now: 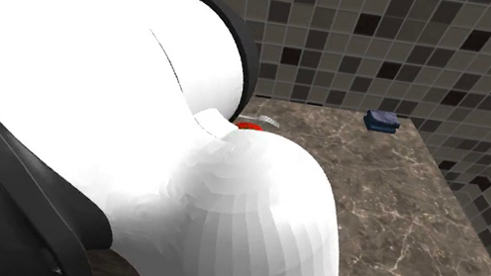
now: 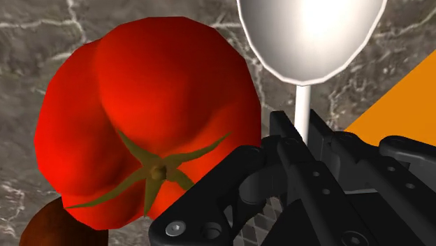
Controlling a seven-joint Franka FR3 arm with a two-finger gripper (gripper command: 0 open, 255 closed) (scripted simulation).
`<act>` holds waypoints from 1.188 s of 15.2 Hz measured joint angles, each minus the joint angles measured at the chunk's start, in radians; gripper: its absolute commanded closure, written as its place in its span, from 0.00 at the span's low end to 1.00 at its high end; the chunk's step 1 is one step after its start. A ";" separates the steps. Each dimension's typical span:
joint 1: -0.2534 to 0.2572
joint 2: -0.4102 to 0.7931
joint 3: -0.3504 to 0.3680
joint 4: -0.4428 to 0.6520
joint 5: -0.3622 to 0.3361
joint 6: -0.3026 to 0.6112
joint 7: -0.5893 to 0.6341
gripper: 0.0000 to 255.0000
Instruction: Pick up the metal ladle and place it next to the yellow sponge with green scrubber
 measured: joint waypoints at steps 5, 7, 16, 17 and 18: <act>0.000 -0.002 0.003 -0.001 0.004 0.024 -0.008 0.00; 0.003 0.003 -0.003 -0.001 0.001 0.067 -0.002 0.00; -0.012 -0.067 0.011 0.029 0.061 -0.163 -0.037 0.00; -0.012 -0.068 0.011 0.029 0.062 -0.164 -0.037 0.00; -0.013 -0.068 0.011 0.029 0.062 -0.164 -0.037 0.00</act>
